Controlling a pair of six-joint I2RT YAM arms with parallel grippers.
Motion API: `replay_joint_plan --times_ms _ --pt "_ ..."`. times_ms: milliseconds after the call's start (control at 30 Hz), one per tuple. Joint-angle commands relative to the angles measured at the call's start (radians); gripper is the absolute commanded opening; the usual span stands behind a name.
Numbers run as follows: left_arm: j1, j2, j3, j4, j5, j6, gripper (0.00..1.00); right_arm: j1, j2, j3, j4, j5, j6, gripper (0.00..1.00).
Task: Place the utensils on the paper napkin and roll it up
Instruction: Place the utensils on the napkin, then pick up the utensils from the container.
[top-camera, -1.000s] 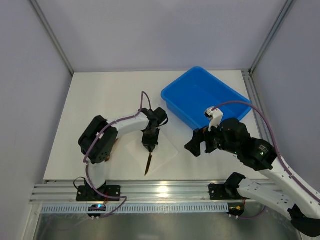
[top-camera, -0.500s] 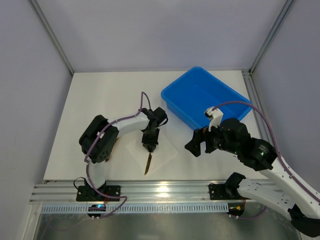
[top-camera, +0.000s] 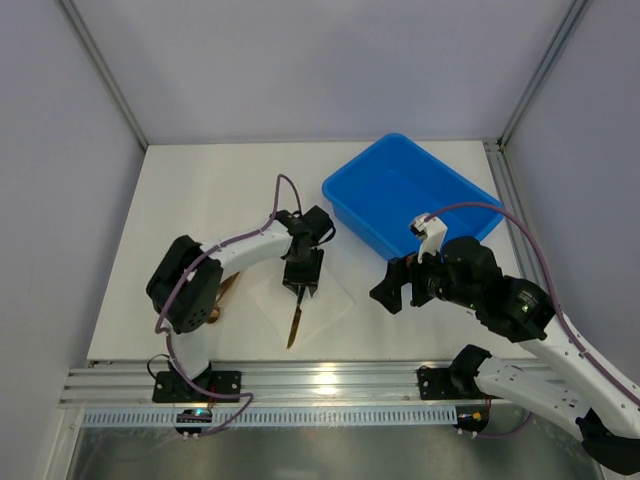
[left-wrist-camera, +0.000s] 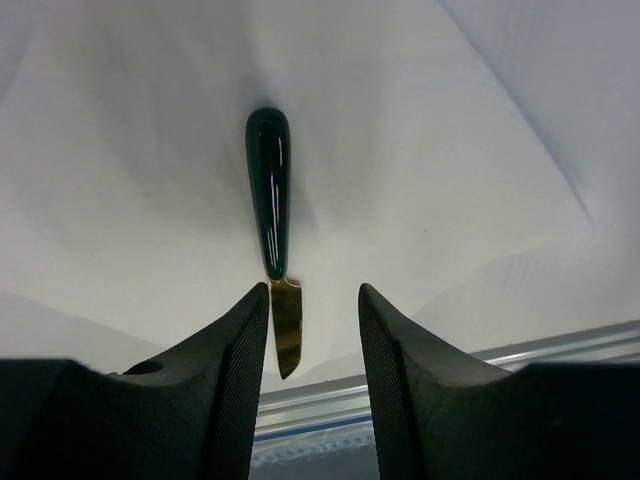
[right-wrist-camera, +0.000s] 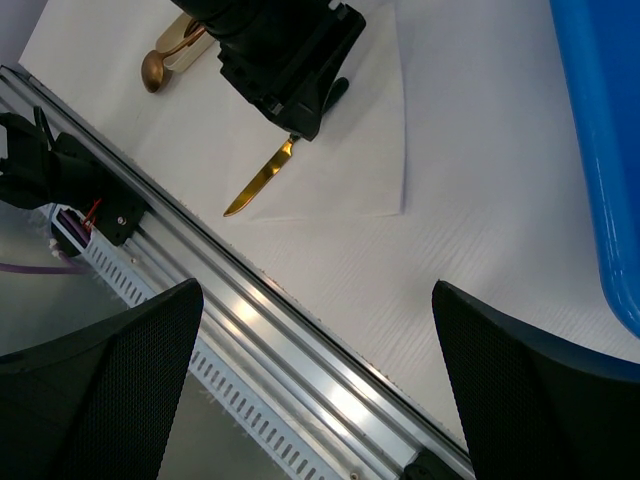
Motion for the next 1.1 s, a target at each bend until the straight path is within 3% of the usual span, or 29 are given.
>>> replay_joint_plan --times_ms 0,233,467,600,733,1067 --pt "0.005 -0.111 0.073 -0.022 -0.013 -0.003 0.43 0.006 -0.009 0.03 0.02 0.008 -0.004 0.99" --pt "0.06 -0.213 0.1 -0.13 -0.11 0.05 0.47 0.006 -0.009 0.036 0.015 0.011 -0.002 0.99" --pt "0.322 -0.287 0.003 -0.146 -0.131 0.181 0.38 0.006 -0.017 0.036 0.001 0.024 -0.008 0.99" --pt "0.43 -0.267 0.009 -0.15 -0.18 0.258 0.4 0.004 -0.015 0.038 0.003 0.024 -0.013 0.99" --pt "0.473 -0.223 0.024 -0.131 -0.224 0.319 0.42 0.006 -0.012 0.032 0.012 0.01 -0.01 0.99" --pt "0.502 -0.067 0.081 -0.067 -0.234 0.377 0.36 0.006 -0.003 0.033 0.003 0.007 -0.03 0.99"
